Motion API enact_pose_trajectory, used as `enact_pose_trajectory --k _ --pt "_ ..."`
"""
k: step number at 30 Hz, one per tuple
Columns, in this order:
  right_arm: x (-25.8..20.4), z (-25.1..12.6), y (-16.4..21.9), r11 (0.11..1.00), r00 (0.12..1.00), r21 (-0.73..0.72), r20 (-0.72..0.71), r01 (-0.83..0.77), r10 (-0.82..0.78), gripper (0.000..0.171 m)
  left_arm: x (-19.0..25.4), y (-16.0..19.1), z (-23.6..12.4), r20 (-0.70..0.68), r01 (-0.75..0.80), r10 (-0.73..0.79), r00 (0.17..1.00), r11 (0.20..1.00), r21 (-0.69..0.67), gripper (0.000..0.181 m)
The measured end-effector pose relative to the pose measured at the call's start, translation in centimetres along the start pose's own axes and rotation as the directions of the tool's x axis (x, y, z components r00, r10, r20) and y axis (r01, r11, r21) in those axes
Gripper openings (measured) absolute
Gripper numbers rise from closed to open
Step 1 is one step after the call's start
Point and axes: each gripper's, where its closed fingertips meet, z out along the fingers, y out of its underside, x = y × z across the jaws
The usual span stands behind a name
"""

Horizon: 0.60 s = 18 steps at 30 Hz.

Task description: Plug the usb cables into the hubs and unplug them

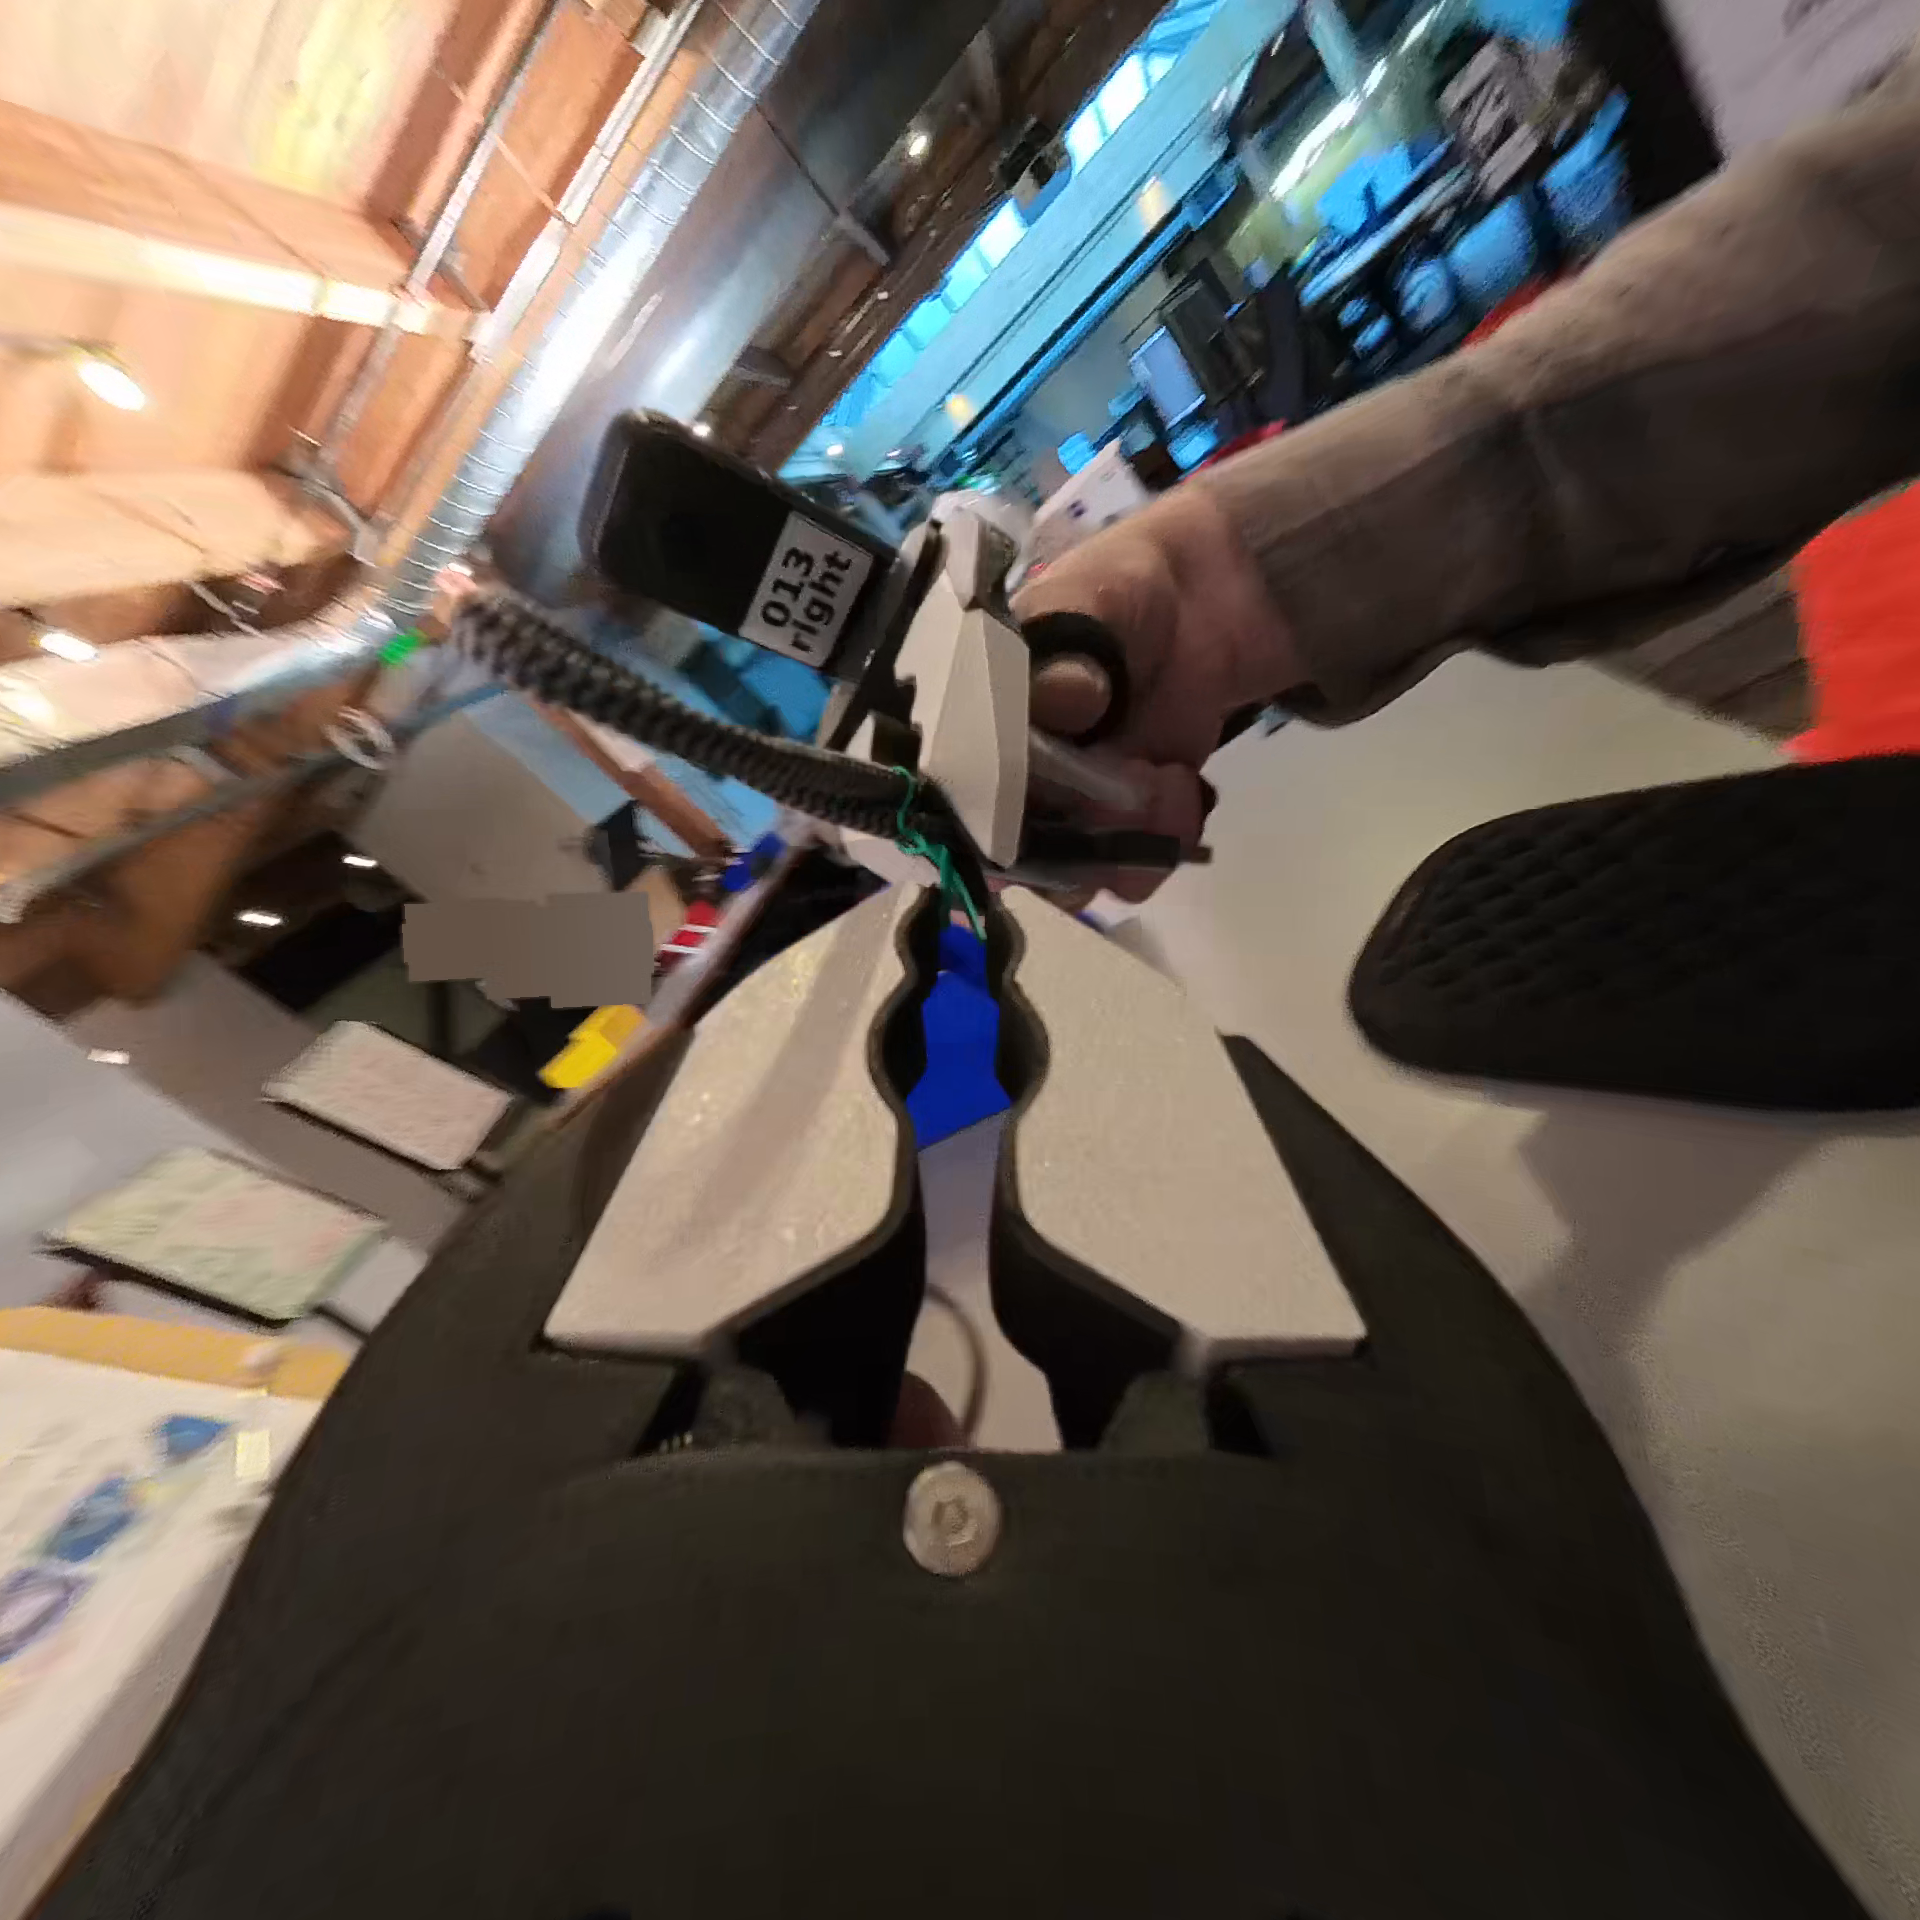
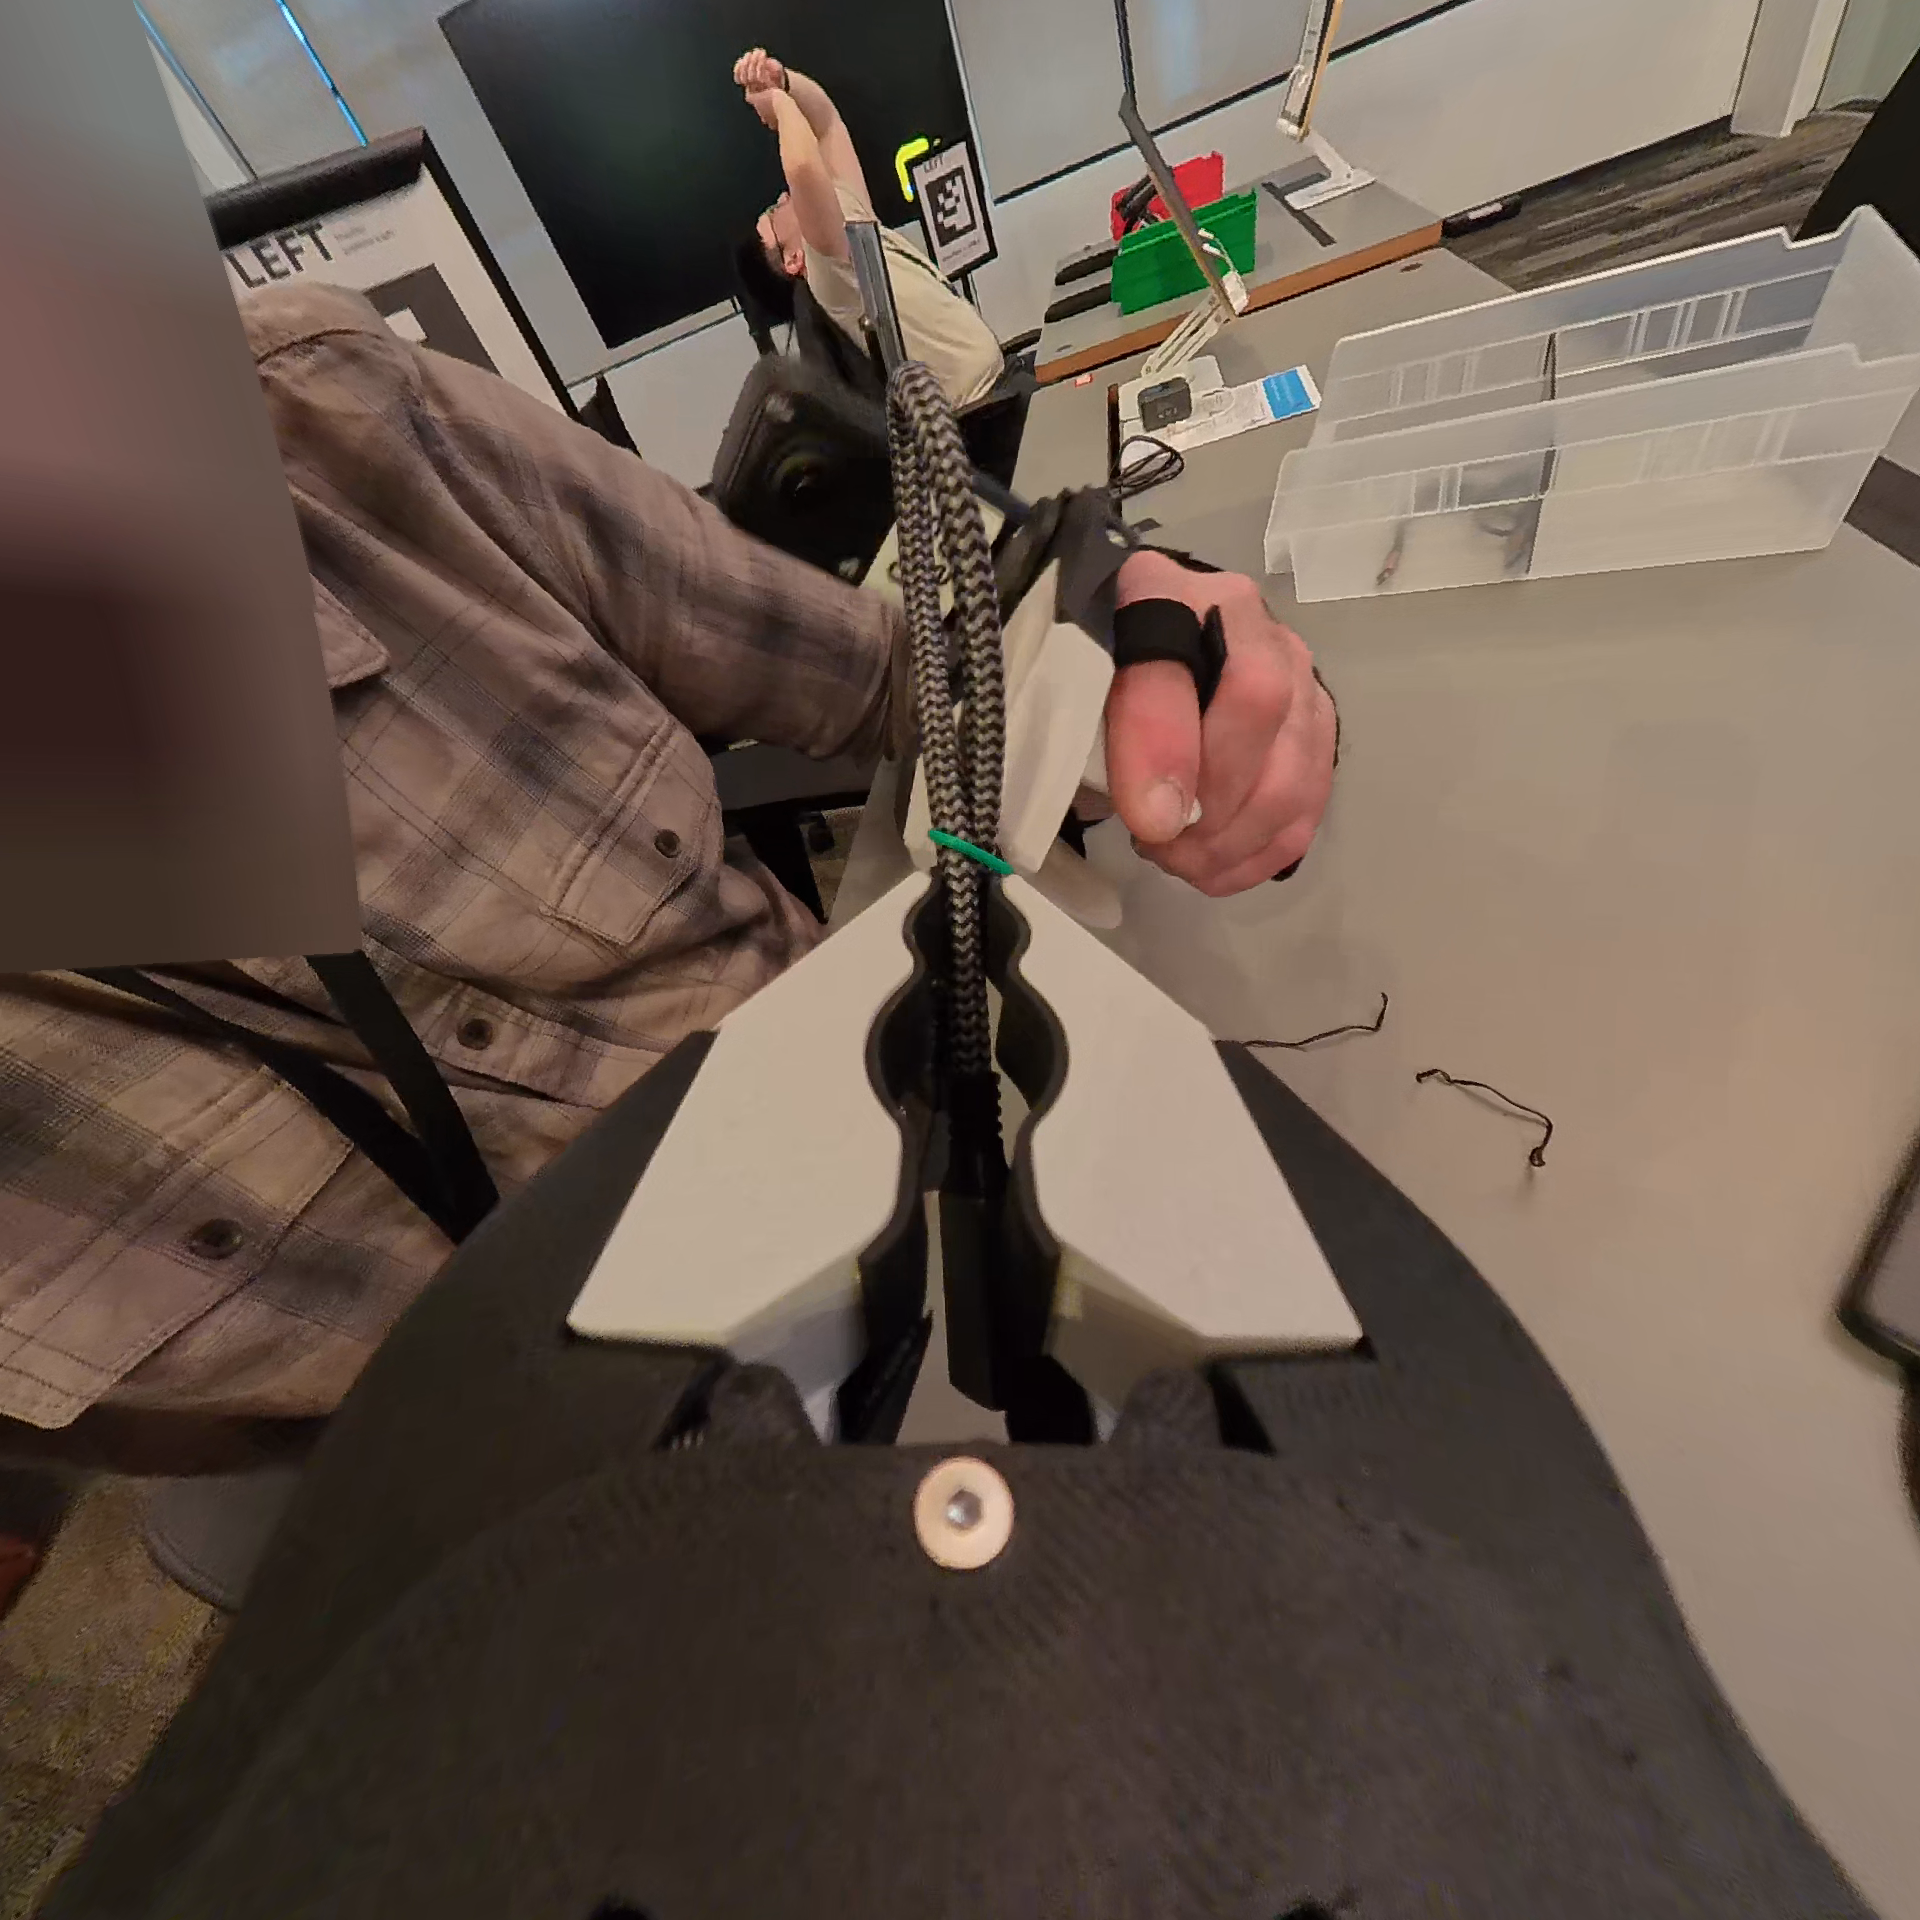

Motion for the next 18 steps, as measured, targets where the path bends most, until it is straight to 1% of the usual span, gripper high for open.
enact_pose_trajectory --k 2,5,7,9,10,11,13,15,18 --pt "0.1 -0.12 0.09 1.0 1.0 0.002 -0.005 -0.013 0.013 0.002 -0.05 0.23 0.14 0.059 -0.126 0.128 0.99 0.992 -0.029 0.007" --pt "0.16 -0.24 0.27 1.0 1.0 -0.003 -0.007 -0.026 0.026 0.003 -0.08 0.35 0.26 0.123 -0.258 0.264 0.957 0.964 -0.061 0.008" --pt "0.23 -0.28 0.34 0.999 0.999 -0.005 -0.009 -0.034 0.034 0.003 -0.26 0.36 0.25 0.166 -0.348 0.358 0.919 0.933 -0.09 0.01" --pt "0.23 -0.26 0.5 0.999 0.999 -0.013 -0.01 -0.036 0.036 0.003 -0.11 0.3 0.26 0.188 -0.462 0.478 0.858 0.878 -0.125 0.011" --pt "0.29 -0.25 0.55 0.999 0.999 -0.014 -0.014 -0.04 0.04 0.003 -0.14 0.2 0.22 0.198 -0.493 0.51 0.837 0.86 -0.131 0.014" --pt "0.34 -0.23 0.61 0.999 0.999 -0.015 -0.016 -0.043 0.043 0.003 -0.09 0.16 0.22 0.198 -0.507 0.524 0.828 0.852 -0.135 0.014" --pt "0.39 -0.19 0.7 0.999 0.999 -0.015 -0.014 -0.051 0.051 0.003 0.08 0.04 0.23 0.202 -0.568 0.587 0.784 0.809 -0.151 0.013" --pt "0.43 -0.14 0.8 0.998 0.998 -0.019 -0.014 -0.053 0.053 0.003 0.44 0.24 0.39 0.184 -0.58 0.601 0.777 0.799 -0.16 0.008" --pt "0.5 -0.19 0.94 0.998 0.998 -0.023 -0.014 -0.06 0.06 0.003 0.5 0.37 0.37 0.174 -0.601 0.623 0.762 0.781 -0.169 0.008"
